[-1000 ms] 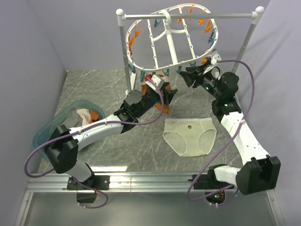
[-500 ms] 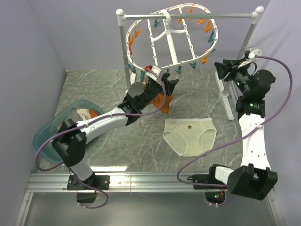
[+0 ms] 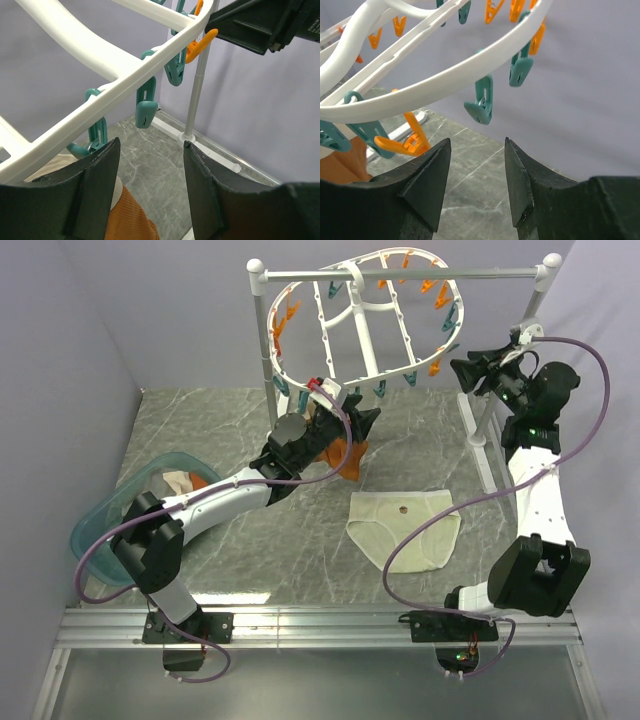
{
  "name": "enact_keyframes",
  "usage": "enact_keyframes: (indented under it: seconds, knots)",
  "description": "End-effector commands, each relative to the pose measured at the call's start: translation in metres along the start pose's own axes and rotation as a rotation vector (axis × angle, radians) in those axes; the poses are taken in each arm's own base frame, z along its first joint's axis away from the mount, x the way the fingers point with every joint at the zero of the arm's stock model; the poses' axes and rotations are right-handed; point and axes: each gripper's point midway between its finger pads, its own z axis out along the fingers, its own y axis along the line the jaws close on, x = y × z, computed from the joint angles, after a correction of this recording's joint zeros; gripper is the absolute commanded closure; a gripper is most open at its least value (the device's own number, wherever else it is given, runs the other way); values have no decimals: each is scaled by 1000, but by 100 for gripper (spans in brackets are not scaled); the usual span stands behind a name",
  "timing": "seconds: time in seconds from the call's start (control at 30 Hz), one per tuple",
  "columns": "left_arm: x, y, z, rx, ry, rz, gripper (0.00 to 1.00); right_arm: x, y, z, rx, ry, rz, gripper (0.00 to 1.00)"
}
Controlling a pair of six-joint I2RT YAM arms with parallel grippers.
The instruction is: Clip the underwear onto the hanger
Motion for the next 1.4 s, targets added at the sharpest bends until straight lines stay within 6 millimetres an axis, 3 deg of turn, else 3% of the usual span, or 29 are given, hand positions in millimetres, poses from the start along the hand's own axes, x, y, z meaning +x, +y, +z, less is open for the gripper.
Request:
enact_keyframes:
  seconds: [0.0,0.13,0.57,0.67,0.77,0.8,0.83,1.2,1.37]
  knots:
    - [-20,-5,5,27,-46,-15,41,-43,8,8,-63,-101,-174,46]
    - [-18,-4,3,26,-37,-17,41,-51,13,16,-90,-124,-218,46]
    - [-17,3,1,13,-31,-12,40,-40,22,32,-134,-85,-275,53]
    - [-19,17,2,-33,-22,-44,43,-43,23,30,-136,-80,-295,64]
    - [-25,31,1,-68,-14,-60,44,-47,29,26,-145,-78,-305,84]
    - [-33,33,-1,-72,-26,-55,44,-46,30,25,-147,-74,-303,96]
    - [-36,36,-2,-77,-28,-52,45,-45,32,23,-152,-71,-303,100]
    - [-64,75,-27,-164,-3,-3,47,-46,55,-4,-184,-36,-345,100]
    - [-75,95,-29,-205,-6,20,46,-51,67,-16,-200,-11,-347,100]
